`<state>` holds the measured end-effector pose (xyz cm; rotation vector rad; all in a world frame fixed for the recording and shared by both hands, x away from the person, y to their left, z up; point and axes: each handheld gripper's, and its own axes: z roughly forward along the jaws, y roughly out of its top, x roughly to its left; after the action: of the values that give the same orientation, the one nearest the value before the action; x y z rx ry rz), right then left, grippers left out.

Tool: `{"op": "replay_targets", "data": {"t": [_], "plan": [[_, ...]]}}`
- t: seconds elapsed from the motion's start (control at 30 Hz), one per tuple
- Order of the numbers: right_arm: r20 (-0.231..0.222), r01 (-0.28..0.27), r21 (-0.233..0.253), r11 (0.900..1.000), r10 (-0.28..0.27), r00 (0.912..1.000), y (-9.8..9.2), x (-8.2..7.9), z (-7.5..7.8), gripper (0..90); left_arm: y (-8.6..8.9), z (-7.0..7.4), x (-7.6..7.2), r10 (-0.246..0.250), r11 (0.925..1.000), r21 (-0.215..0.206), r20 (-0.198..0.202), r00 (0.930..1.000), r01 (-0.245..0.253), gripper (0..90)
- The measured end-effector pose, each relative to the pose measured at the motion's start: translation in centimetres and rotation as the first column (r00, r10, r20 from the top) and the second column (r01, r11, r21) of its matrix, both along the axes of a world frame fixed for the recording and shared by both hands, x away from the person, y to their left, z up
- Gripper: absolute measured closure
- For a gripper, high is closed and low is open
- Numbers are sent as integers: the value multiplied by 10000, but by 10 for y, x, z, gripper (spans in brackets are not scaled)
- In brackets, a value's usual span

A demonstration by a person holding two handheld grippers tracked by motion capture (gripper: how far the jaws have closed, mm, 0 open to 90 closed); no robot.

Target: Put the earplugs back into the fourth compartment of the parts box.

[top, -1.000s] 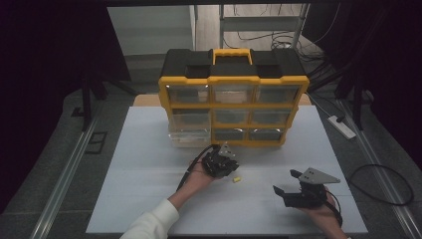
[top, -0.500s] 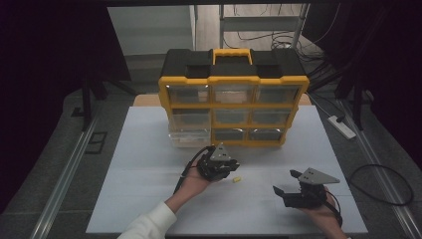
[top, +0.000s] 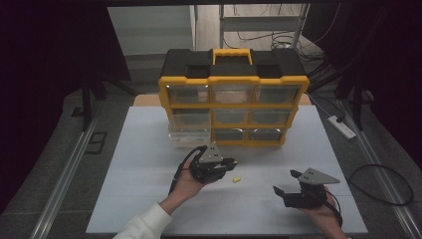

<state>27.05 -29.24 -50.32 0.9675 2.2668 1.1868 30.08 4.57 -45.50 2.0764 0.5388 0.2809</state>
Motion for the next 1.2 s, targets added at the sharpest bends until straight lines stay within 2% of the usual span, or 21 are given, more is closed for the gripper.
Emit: {"op": "replay_targets", "data": {"t": [0.17, 0.5, 0.8, 1.2], "plan": [[6, 0, 9, 10000, 0, 10000, 0, 0, 0, 146, 7, 9, -1, 32, 9995, -328, 42, 10000, -31, 784], [35, -2, 5, 10000, 2, 10000, 0, 0, 0, 146, 28, 28, -1, 460, 9948, -920, 310, 9985, -430, 784], [48, -18, -13, 10000, 18, 10000, -1, 0, 0, 146, 56, 51, -1, 1010, 9837, -1560, 653, 9927, -898, 784], [53, 2, -25, 10000, -1, 10000, -1, 0, 1, 147, 76, 61, 0, 1516, 9725, -1913, 850, 9848, -1332, 784]]}}
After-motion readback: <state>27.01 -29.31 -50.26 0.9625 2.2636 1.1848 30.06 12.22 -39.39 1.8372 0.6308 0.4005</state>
